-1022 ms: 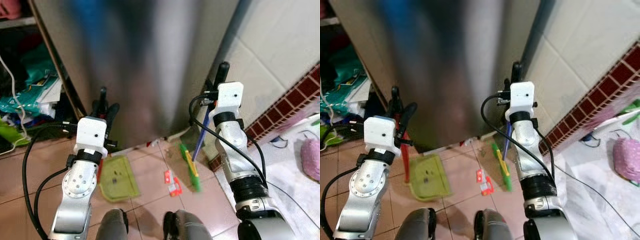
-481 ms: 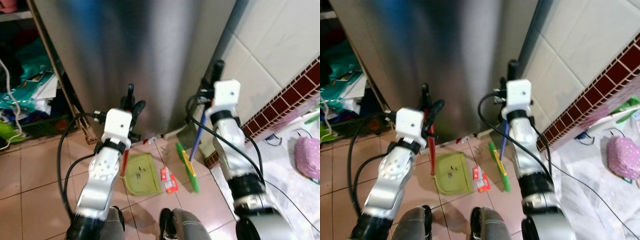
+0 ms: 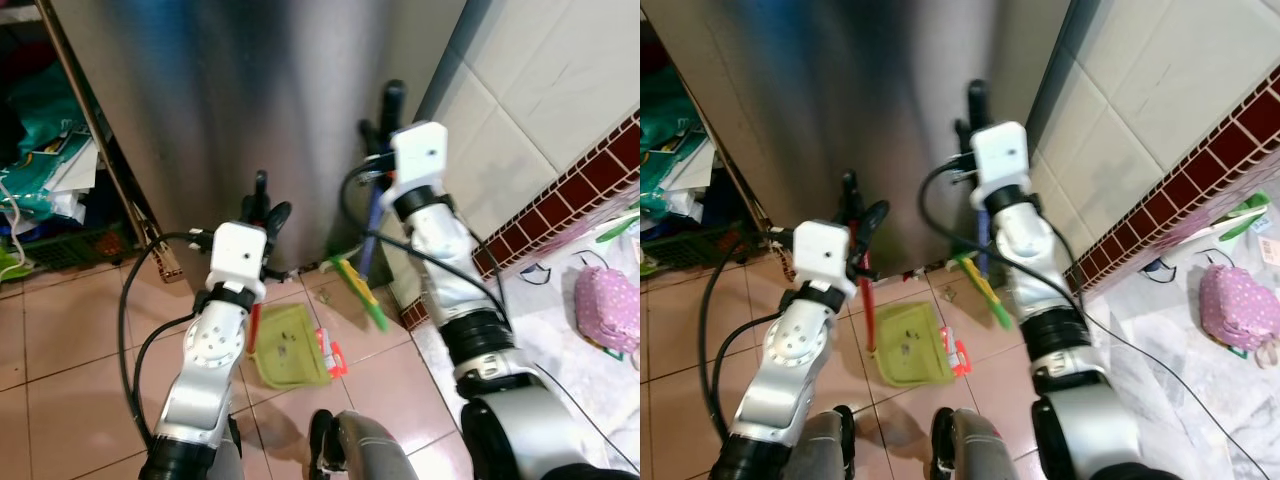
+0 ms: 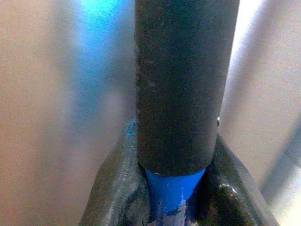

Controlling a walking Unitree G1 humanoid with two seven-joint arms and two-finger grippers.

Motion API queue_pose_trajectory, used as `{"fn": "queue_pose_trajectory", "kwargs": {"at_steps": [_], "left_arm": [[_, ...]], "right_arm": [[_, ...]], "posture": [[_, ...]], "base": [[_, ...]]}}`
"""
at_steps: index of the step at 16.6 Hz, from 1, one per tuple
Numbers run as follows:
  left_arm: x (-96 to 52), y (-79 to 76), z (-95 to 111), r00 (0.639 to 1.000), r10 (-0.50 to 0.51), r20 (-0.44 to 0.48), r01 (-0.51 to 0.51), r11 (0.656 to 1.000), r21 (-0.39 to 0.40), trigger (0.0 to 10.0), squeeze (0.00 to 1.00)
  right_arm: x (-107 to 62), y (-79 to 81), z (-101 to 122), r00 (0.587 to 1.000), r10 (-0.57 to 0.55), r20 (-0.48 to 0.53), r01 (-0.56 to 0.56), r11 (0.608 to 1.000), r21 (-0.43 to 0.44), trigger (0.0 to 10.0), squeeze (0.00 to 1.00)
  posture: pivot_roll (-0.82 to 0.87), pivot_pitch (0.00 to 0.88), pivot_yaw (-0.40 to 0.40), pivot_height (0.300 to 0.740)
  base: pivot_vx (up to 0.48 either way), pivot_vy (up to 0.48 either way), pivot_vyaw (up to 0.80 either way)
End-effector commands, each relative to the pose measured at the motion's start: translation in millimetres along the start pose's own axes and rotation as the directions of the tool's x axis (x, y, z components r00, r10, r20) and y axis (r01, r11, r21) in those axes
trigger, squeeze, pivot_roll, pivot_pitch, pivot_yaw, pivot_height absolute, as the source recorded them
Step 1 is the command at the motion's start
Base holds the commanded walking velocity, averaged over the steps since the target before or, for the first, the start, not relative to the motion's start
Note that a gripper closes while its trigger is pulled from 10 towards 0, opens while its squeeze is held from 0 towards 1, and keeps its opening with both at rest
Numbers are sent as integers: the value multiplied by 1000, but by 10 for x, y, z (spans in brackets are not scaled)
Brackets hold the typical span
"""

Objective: Sweep floor

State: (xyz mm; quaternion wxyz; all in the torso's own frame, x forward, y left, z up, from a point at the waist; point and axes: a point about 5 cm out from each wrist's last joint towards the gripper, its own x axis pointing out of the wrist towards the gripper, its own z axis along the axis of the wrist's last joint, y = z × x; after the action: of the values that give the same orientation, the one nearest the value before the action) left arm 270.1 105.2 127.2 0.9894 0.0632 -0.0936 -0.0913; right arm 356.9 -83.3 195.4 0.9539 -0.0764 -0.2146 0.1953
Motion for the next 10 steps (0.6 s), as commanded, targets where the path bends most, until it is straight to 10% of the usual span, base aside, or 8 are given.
{"fn": "queue_pose_trajectory", "kwargs": {"at_steps": [1, 6, 10], "left_arm": [[-12, 34, 101, 999, 26, 43, -25, 1000, -6, 10000, 0], [-71, 111, 160, 998, 49, 43, -49, 999, 4, 10000, 0], [-84, 141, 177, 998, 46, 37, -47, 999, 13, 10000, 0]], "right_arm": [[40, 52, 70, 997, 58, 57, -59, 998, 14, 10000, 0], [-220, 423, -33, 930, 354, 99, -363, 929, 80, 10000, 0], [-414, 396, -98, 877, 474, 77, -480, 868, 124, 10000, 0]], "posture": [[78, 210, -151, 740], [95, 213, -143, 740], [93, 209, -131, 740]], "base": [[0, 0, 0], [0, 0, 0], [0, 0, 0]]}}
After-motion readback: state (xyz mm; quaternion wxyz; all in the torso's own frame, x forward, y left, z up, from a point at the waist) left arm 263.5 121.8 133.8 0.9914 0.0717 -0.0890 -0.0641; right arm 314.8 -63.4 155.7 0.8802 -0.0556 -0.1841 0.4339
